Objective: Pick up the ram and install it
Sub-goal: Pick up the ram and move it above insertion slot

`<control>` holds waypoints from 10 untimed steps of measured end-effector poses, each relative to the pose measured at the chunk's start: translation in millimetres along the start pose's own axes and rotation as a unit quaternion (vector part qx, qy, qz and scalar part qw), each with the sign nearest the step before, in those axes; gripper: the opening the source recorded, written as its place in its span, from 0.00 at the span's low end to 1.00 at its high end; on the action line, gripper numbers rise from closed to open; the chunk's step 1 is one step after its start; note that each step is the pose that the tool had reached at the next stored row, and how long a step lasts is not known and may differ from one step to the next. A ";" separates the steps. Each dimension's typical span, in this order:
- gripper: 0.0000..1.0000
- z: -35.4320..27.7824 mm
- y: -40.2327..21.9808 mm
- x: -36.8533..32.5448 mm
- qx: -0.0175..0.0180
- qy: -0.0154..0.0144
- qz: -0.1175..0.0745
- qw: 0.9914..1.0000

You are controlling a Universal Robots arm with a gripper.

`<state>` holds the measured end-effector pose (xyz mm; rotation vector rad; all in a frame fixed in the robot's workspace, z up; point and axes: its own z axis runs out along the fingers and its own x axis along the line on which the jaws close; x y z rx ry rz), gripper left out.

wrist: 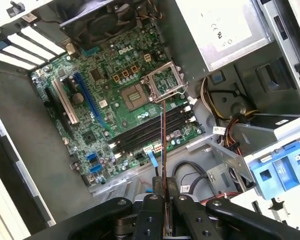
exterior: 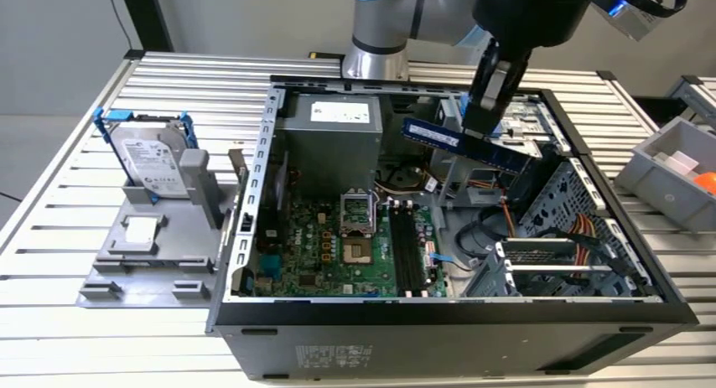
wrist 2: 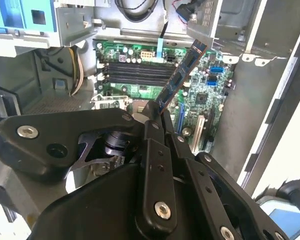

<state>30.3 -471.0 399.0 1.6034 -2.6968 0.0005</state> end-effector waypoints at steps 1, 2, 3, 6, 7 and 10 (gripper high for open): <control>0.00 0.0 0.0 0.0 0.000 0.000 0.004 1.000; 0.00 0.0 0.0 0.0 0.000 0.000 0.009 1.000; 0.00 0.0 0.0 0.0 0.000 0.000 0.013 1.000; 0.00 0.0 0.0 0.0 0.000 0.000 0.026 1.000; 0.00 0.0 0.0 0.0 0.000 0.000 0.030 1.000; 0.00 0.0 0.0 0.0 0.000 0.000 0.043 0.999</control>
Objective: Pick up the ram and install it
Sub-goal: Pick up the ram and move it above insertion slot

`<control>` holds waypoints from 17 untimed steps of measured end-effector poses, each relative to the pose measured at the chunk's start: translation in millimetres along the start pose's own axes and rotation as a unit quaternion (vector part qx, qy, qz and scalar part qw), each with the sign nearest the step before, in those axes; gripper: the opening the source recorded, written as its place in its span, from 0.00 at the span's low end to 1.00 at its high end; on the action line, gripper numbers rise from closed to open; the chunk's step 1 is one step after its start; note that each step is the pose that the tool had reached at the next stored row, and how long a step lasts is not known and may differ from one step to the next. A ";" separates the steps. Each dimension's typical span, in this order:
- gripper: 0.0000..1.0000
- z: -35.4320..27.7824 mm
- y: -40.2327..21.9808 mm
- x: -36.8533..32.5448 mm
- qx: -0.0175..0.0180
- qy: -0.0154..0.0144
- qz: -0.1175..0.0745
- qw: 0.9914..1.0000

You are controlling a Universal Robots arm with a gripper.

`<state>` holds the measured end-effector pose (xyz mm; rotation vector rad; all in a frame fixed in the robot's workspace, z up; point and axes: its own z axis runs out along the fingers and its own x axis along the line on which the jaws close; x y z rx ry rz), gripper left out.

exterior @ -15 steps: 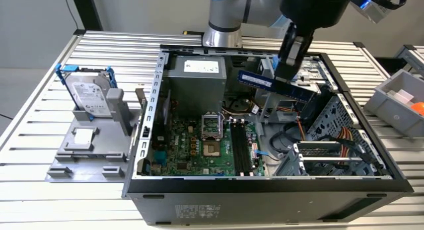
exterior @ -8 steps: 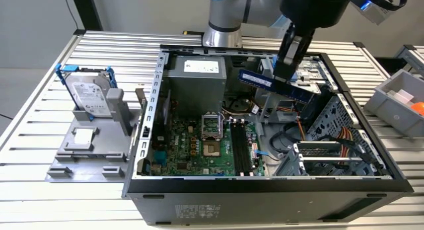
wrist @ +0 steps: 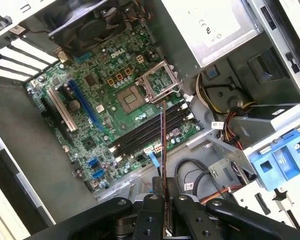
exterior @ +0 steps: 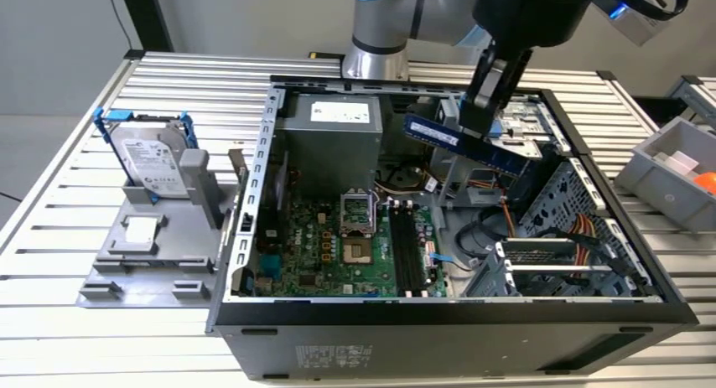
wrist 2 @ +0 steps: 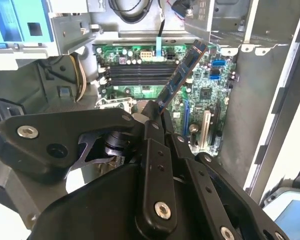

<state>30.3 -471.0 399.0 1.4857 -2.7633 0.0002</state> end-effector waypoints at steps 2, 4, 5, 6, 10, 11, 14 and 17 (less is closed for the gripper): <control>0.00 0.0 0.0 0.0 0.000 0.000 0.008 1.000; 0.00 0.0 0.0 0.0 0.000 0.000 0.017 1.000; 0.00 0.0 0.0 0.0 0.000 0.000 0.022 1.000; 0.00 0.0 0.0 0.0 0.000 0.000 0.026 1.000; 0.00 0.0 0.0 0.0 0.000 0.000 0.043 0.999; 0.00 0.0 0.0 0.0 0.000 0.000 0.047 0.999; 0.00 0.0 0.0 0.0 0.000 0.000 0.061 0.998; 0.00 0.0 0.0 0.0 0.000 0.000 0.073 0.997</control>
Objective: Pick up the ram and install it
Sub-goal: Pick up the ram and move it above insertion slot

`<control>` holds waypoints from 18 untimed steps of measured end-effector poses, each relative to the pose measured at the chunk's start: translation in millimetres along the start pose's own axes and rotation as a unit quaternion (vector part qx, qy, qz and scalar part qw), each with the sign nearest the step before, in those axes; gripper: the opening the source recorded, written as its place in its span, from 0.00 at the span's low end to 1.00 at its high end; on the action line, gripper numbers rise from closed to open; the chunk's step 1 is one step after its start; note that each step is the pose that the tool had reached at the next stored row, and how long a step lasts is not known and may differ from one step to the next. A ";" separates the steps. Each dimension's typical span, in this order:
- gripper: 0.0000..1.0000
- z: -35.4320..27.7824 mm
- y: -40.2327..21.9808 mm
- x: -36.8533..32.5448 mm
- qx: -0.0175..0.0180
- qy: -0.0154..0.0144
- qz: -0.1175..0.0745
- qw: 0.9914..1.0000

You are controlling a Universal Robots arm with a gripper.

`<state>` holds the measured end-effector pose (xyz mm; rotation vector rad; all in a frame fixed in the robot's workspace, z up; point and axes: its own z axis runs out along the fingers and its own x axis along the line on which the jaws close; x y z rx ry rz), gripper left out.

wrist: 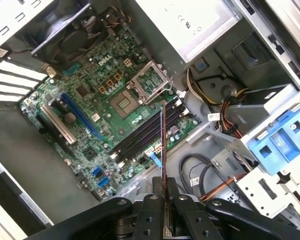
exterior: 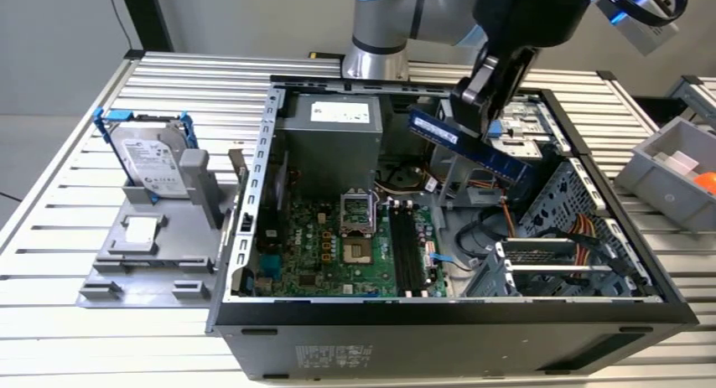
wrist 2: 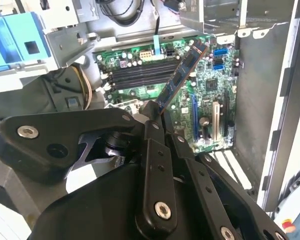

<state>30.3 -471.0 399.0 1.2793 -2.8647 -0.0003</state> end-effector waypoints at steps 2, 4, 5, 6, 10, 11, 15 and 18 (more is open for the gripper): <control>0.00 0.0 0.0 0.0 0.000 0.000 0.009 1.000; 0.00 0.0 0.0 0.0 0.000 0.000 0.017 1.000; 0.00 0.0 0.0 0.0 0.000 0.000 0.021 1.000; 0.00 0.0 0.0 0.0 0.000 0.000 0.025 1.000; 0.00 0.0 0.0 0.0 0.000 0.000 0.041 0.999; 0.00 0.0 0.0 0.0 0.000 0.000 0.045 0.999; 0.00 0.0 0.0 0.0 0.000 0.000 0.059 0.998; 0.00 0.0 0.0 0.0 0.000 0.000 0.068 0.998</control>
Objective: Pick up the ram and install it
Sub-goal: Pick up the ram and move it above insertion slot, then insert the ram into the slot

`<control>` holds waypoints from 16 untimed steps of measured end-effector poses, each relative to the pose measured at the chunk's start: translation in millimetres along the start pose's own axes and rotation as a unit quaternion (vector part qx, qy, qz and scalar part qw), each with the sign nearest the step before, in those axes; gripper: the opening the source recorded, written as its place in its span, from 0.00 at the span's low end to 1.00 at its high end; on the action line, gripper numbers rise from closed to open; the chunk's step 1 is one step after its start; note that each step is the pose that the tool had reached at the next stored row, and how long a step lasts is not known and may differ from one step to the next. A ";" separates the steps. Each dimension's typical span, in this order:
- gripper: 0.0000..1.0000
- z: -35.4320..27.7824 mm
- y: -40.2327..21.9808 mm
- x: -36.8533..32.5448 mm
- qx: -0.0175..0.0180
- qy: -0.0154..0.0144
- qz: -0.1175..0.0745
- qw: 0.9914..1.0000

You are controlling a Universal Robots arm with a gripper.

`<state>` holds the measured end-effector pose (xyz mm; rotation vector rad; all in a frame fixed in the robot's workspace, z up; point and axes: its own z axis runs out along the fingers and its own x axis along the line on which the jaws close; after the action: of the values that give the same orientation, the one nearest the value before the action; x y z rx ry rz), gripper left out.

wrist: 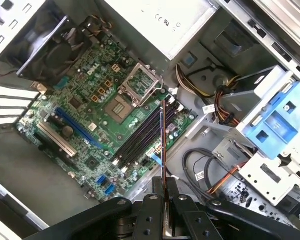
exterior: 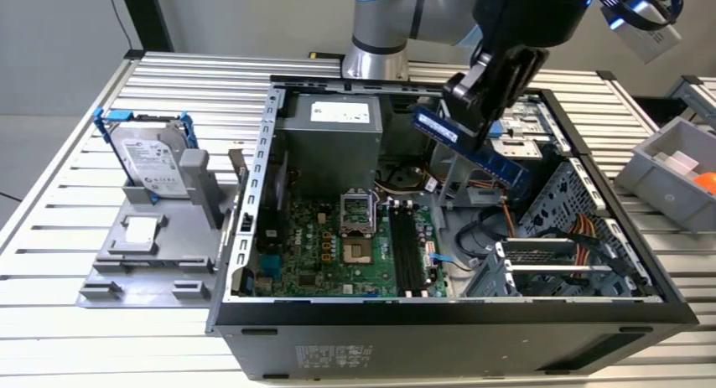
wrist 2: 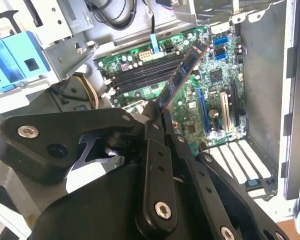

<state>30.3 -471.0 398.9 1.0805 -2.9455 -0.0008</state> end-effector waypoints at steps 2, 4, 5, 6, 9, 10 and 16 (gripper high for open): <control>0.00 0.0 0.0 0.0 0.000 0.000 0.006 1.000; 0.00 0.0 0.0 0.0 0.000 0.000 0.013 1.000; 0.00 0.0 0.0 0.0 0.000 0.000 0.017 1.000; 0.00 0.0 0.0 0.0 0.000 0.000 0.021 1.000; 0.00 -0.1 0.0 0.0 0.000 0.000 0.033 0.999; 0.00 -0.1 0.0 0.0 0.000 0.000 0.037 0.999; 0.00 -0.1 0.0 0.0 0.000 0.000 0.067 0.998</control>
<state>30.3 -471.0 399.0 0.8817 -3.0110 -0.0011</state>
